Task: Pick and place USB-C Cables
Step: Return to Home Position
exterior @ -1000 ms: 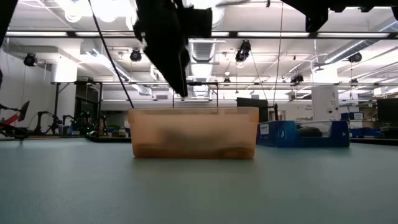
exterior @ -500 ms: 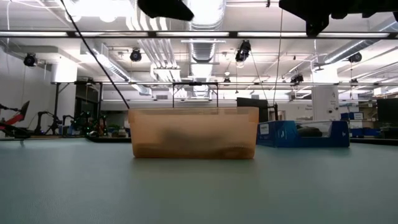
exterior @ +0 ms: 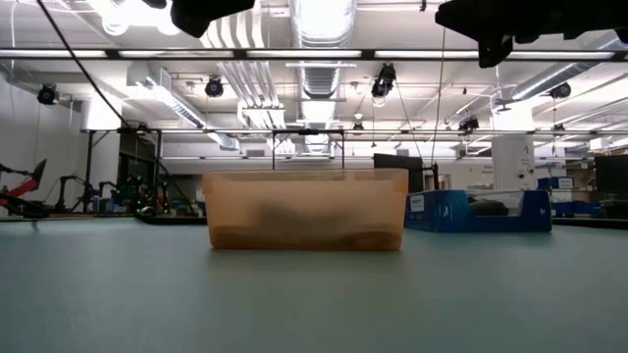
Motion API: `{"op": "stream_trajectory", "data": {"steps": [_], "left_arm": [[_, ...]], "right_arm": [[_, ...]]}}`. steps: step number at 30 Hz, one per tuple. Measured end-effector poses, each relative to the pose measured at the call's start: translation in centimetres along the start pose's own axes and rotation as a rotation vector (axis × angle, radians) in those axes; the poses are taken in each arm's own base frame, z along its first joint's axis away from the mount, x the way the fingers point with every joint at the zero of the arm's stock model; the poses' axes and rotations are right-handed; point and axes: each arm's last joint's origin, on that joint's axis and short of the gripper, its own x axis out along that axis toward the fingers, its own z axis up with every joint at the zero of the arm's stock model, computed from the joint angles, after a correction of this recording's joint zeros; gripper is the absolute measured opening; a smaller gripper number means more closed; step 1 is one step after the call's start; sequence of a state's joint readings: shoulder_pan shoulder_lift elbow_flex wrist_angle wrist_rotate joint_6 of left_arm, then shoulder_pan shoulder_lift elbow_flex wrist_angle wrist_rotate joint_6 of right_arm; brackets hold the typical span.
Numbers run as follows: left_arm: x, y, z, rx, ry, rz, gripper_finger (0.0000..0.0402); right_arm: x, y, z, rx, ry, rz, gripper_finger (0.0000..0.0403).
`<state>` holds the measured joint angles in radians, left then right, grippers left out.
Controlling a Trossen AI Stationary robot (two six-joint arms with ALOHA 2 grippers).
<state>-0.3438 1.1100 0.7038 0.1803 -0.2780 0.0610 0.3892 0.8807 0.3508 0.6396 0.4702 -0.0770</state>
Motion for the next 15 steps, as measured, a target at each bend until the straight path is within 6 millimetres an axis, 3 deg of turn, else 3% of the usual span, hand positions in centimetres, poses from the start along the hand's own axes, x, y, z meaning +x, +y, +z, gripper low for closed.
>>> {"op": "stream_trajectory", "data": {"steps": [5, 15], "left_arm": [[-1.5, 1.5, -1.1, -0.009, -0.071, 0.069, 0.0162], [-4.0, 4.6, -2.6, 0.027, -0.082, 0.15, 0.0025]], "right_arm": [[0.6, -0.9, 0.2, -0.02, -0.006, -0.026, 0.0012], [1.1, -3.4, 1.0, -0.096, -0.043, -0.042, 0.0009]]}}
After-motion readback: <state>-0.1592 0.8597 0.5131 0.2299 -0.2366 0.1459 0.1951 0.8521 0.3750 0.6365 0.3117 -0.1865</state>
